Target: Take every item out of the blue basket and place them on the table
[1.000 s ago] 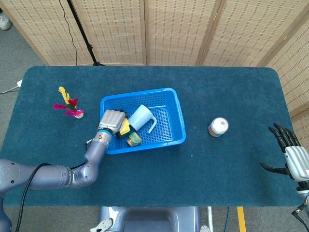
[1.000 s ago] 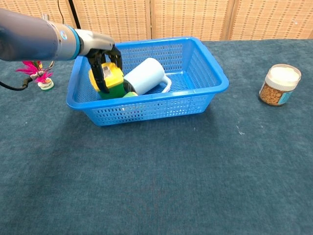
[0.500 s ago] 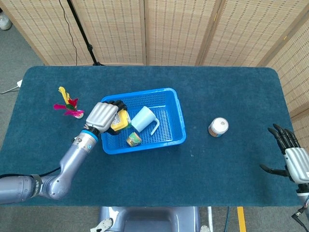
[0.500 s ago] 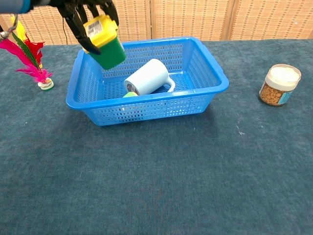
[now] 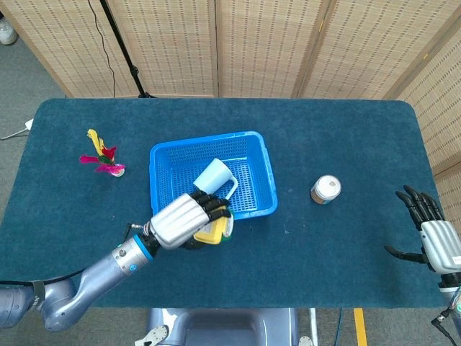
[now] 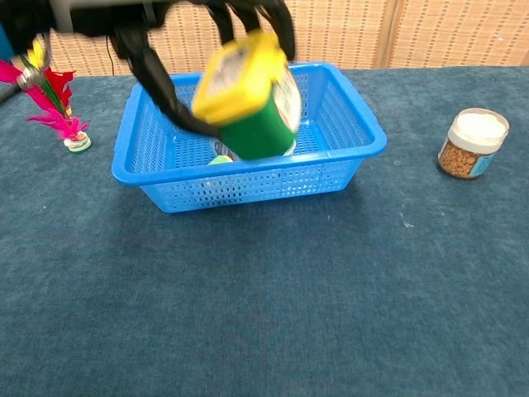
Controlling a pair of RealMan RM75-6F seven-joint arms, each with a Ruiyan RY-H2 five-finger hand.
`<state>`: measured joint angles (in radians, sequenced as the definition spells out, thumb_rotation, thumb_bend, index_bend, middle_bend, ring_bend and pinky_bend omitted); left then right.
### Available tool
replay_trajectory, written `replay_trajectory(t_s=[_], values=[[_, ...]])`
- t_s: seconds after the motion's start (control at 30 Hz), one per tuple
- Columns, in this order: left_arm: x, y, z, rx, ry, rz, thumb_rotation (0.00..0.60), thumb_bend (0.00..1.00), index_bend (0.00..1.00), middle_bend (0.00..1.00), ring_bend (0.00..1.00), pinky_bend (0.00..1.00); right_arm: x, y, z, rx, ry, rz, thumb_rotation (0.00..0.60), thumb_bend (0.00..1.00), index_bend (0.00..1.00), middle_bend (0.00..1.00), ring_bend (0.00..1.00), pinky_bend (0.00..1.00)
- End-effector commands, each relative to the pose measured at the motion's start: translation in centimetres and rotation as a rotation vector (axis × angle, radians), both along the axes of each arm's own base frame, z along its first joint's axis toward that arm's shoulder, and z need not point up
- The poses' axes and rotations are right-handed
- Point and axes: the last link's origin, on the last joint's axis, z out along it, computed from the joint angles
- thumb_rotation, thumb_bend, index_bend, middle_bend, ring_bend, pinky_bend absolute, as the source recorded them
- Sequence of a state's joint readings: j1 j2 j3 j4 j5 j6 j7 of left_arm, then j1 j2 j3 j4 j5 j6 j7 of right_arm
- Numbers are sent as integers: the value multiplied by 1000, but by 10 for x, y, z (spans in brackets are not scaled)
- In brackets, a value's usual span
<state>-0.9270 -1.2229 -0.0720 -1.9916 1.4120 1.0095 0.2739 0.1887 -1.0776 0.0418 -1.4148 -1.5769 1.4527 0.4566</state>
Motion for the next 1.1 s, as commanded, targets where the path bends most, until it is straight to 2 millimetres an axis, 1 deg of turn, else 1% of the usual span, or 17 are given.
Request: replay_trajectory(t_s=[0.03, 0.17, 0.33, 0.37, 0.4, 0.43, 0.47, 0.5, 0.57, 0.6, 0.67, 0.87, 0.93, 1.0, 1.1], values=[[-9, -23, -30, -40, 44, -88, 600, 319, 376, 375, 430, 420, 0, -1, 0, -1, -1, -3, 600, 0, 0, 0, 0, 0], [-14, -28, -58, -46, 129, -146, 600, 319, 377, 377, 422, 420, 0, -1, -2, 4, 1, 0, 600, 0, 0, 0, 0, 0], [-21, -35, -88, -65, 205, -175, 600, 319, 378, 380, 419, 420, 0, -1, -3, 8, 2, -3, 600, 0, 0, 0, 0, 0], [-22, -34, -93, -62, 217, -176, 600, 318, 374, 380, 415, 420, 0, -1, -2, 7, 1, -4, 600, 0, 0, 0, 0, 0], [-24, -34, -98, -61, 230, -172, 600, 312, 352, 359, 387, 400, 0, -1, -2, 6, 1, -5, 600, 0, 0, 0, 0, 0], [-25, -34, -101, -61, 238, -169, 600, 299, 316, 320, 342, 364, 0, -1, -2, 5, 0, -6, 600, 0, 0, 0, 0, 0], [-26, -33, -105, -61, 248, -165, 600, 266, 229, 221, 236, 274, -1, -1, -1, 3, 0, -8, 600, 0, 0, 0, 0, 0], [-28, -33, -108, -63, 263, -162, 600, 216, 125, 111, 120, 157, -1, -1, -1, 3, 0, -9, 600, 0, 0, 0, 0, 0], [-32, -32, -112, -82, 294, -148, 600, 133, 13, 5, 7, 25, -2, -2, -1, 3, 0, -11, 600, 0, 0, 0, 0, 0], [-31, -32, -112, -87, 294, -138, 600, 95, 0, 0, 0, 1, -2, -2, -1, 3, 0, -12, 600, 0, 0, 0, 0, 0], [-27, -30, -107, -84, 278, -125, 600, 64, 0, 0, 0, 0, -2, -2, -1, 3, -1, -13, 600, 0, 0, 0, 0, 0], [-17, -23, -84, -58, 193, -79, 600, 52, 0, 0, 0, 0, -2, -2, -1, 4, -1, -14, 600, 0, 0, 0, 0, 0], [-15, -16, -67, -45, 154, -45, 600, 53, 0, 0, 0, 0, -1, -2, -2, 5, -2, -13, 600, 0, 0, 0, 0, 0], [-12, -11, -55, -31, 112, -18, 600, 52, 0, 0, 0, 0, -1, -2, -2, 5, -2, -12, 600, 0, 0, 0, 0, 0], [-9, 5, -32, 19, 40, 24, 600, 52, 0, 0, 0, 0, -1, -1, -2, 5, -1, -11, 600, 0, 0, 0, 0, 0]])
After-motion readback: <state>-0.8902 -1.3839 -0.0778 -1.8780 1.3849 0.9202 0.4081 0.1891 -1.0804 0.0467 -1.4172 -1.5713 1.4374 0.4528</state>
